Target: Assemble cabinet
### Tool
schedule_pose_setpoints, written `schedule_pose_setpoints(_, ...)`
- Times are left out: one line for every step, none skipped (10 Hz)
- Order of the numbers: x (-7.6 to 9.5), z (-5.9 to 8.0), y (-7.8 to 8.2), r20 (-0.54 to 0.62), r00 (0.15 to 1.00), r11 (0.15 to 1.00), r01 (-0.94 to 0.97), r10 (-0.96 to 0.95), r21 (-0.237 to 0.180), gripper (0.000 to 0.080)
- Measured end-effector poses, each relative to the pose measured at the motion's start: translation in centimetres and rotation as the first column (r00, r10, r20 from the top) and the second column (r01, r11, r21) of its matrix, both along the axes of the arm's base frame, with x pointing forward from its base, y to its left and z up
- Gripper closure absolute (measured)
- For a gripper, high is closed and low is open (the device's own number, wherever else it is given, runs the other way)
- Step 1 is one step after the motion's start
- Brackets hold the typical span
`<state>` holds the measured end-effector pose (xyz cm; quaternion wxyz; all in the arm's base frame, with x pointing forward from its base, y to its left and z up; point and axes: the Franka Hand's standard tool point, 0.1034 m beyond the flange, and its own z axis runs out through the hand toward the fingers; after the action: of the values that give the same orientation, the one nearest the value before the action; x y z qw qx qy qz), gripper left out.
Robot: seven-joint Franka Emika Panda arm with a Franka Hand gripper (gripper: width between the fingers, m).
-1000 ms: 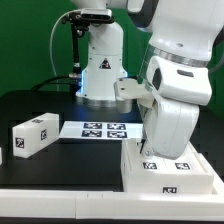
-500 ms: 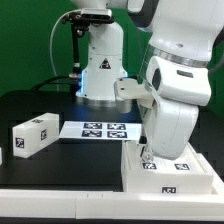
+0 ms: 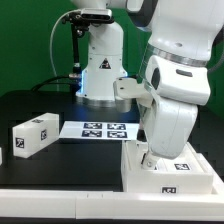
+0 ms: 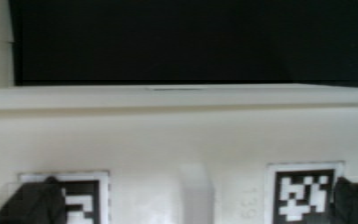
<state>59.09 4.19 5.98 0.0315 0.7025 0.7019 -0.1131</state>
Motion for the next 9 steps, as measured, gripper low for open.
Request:
schedule_pose_setpoints(0.0,0.0,0.0,-0.002,1.0,1.0,0.0,0.0,0.0,0.0018)
schedule_pose_setpoints(-0.1,0.0,0.0,-0.003,1.0,1.0,0.0,0.0,-0.001,0.0004)
schedule_pose_setpoints(-0.1,0.0,0.0,-0.003,1.0,1.0,0.0,0.0,-0.001,0.0004)
schedule_pose_setpoints(-0.1,0.0,0.0,-0.003,1.0,1.0,0.0,0.0,-0.001,0.0005)
schedule_pose_setpoints(-0.1,0.0,0.0,-0.003,1.0,1.0,0.0,0.0,-0.001,0.0005)
schedule_pose_setpoints(-0.1,0.0,0.0,-0.003,1.0,1.0,0.0,0.0,-0.001,0.0005)
schedule_pose_setpoints(-0.1,0.0,0.0,-0.003,1.0,1.0,0.0,0.0,-0.001,0.0005)
schedule_pose_setpoints(-0.1,0.1,0.0,-0.005,1.0,1.0,0.003,-0.003,-0.002,0.0005)
schedule_pose_setpoints(0.3,1.2,-0.1,-0.006,0.999,0.999,0.033,-0.034,-0.009,0.0005)
